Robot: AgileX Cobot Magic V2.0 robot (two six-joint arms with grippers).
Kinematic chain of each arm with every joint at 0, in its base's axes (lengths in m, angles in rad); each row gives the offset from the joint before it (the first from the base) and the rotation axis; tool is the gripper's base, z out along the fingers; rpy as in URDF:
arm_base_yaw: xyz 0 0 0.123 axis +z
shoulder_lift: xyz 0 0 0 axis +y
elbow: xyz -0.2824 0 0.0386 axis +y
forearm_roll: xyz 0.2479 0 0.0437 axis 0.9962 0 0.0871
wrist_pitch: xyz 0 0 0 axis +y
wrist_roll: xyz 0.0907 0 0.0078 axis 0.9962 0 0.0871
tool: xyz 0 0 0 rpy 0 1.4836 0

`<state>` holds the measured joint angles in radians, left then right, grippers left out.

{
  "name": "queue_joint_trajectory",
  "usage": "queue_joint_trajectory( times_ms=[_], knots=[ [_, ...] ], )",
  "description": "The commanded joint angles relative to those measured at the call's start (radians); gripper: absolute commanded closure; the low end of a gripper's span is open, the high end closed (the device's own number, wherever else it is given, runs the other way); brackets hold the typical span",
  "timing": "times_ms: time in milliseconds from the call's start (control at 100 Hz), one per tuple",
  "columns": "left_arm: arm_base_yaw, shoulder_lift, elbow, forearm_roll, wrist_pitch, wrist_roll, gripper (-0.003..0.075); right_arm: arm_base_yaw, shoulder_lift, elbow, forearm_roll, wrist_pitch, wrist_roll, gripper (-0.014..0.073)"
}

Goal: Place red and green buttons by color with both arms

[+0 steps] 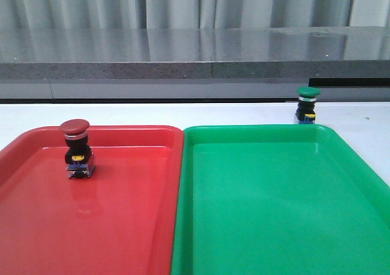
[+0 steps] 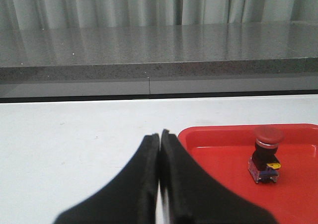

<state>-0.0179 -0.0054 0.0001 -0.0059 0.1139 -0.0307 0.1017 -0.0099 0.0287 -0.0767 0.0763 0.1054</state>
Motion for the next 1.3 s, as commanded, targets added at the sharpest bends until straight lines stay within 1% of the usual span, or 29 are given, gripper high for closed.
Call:
queue_joint_trajectory(
  times_ms=[0, 1290],
  knots=[
    [-0.016, -0.033, 0.026, 0.019, -0.085, -0.015, 0.0739, -0.003, -0.021, -0.016, 0.001, -0.076, -0.005, 0.066],
    [-0.027, -0.033, 0.026, 0.006, -0.09, -0.015, 0.0739, -0.003, -0.021, -0.016, 0.001, -0.076, -0.005, 0.066]
  ],
)
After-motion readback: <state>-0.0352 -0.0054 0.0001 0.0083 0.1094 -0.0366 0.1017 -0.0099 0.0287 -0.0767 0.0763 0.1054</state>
